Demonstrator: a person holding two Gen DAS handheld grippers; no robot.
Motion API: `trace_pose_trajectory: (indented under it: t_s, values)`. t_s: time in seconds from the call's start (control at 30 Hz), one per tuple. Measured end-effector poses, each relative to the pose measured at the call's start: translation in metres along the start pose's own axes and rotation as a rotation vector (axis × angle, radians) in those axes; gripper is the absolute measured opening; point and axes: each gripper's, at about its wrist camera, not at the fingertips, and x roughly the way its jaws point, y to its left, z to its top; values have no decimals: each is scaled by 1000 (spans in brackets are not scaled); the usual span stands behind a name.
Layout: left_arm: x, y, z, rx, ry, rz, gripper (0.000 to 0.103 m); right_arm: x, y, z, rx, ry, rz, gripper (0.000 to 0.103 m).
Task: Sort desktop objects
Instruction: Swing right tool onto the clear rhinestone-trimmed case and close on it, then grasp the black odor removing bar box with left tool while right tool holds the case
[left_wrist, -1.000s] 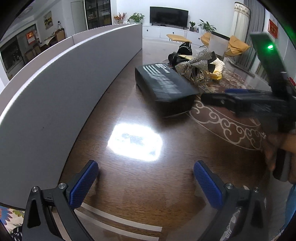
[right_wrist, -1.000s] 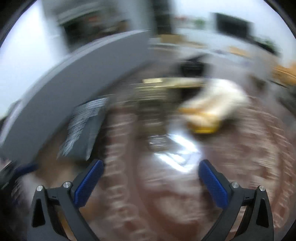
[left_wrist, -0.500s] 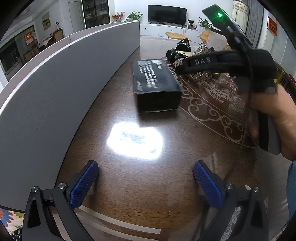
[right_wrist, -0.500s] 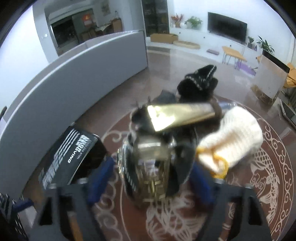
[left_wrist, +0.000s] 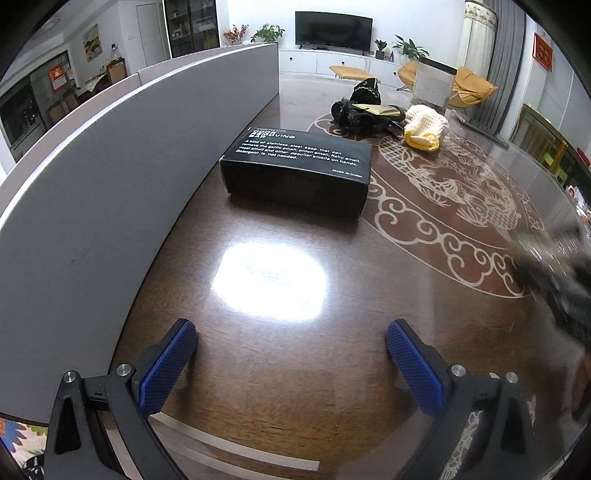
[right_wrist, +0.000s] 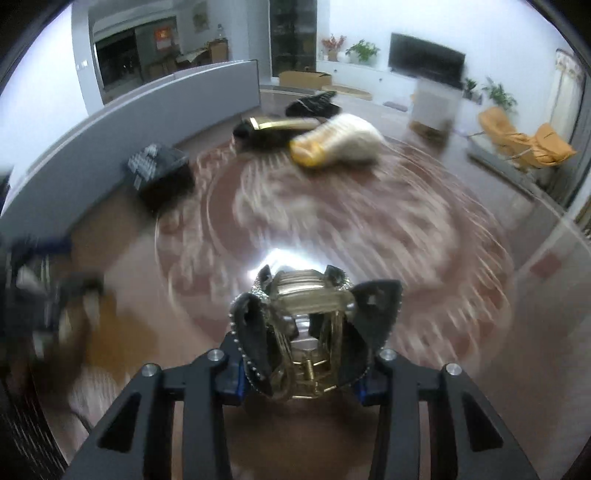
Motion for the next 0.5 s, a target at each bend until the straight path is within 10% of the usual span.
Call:
trace_pose_trajectory:
  t_s: [0.13, 0.5]
  values:
    - [0, -1, 1, -2, -3, 1, 103, -8, -13, -19, 72, 2, -14, 80]
    - [34, -39, 56, -177, 120, 103, 103, -5, -5, -22, 62, 22, 14, 100]
